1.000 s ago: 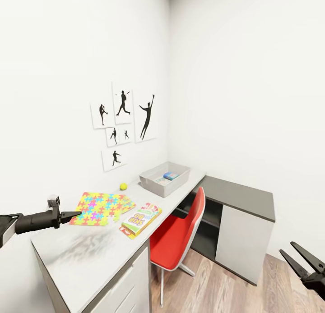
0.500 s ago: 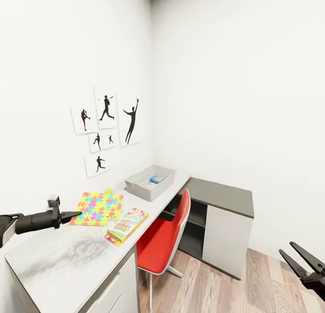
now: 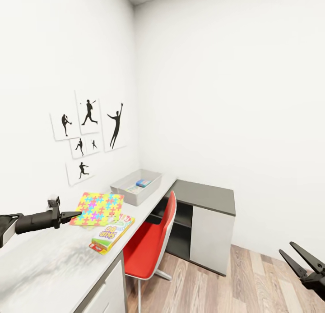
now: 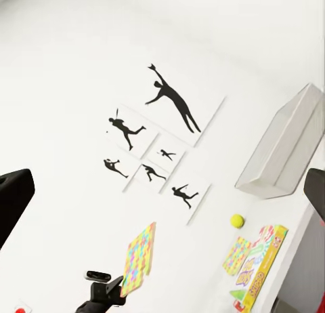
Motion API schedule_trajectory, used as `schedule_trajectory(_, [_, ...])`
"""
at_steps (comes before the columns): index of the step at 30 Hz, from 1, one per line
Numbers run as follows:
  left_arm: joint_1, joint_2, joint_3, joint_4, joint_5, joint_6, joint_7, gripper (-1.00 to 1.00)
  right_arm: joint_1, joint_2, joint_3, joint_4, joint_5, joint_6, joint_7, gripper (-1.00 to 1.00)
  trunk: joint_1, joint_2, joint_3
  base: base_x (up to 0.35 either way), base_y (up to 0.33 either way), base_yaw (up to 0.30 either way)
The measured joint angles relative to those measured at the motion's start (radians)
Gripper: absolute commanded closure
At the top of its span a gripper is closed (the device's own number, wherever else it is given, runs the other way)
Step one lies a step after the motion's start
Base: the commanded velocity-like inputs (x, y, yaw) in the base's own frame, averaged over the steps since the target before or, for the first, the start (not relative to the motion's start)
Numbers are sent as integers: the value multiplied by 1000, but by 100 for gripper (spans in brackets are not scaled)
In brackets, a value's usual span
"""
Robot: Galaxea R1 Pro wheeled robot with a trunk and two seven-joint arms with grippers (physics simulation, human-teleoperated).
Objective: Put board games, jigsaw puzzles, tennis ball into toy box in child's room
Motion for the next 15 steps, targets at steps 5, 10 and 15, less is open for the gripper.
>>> schedule_trajectory(5, [-1,0,-1,0,0,0,0,100,0,0,0,0,0,0,0,-100,-19,34,20,0,0,-223])
schedule_trajectory(10, [-1,-1,-1,0,0,0,0,100,-1,0,0,0,0,0,0,-100,-38,69,41,0,0,-223])
schedule_trajectory(15, [-1,-1,-1,0,0,-1,0,100,0,0,0,0,0,-1,0,-100,-57,104,63,0,0,-223])
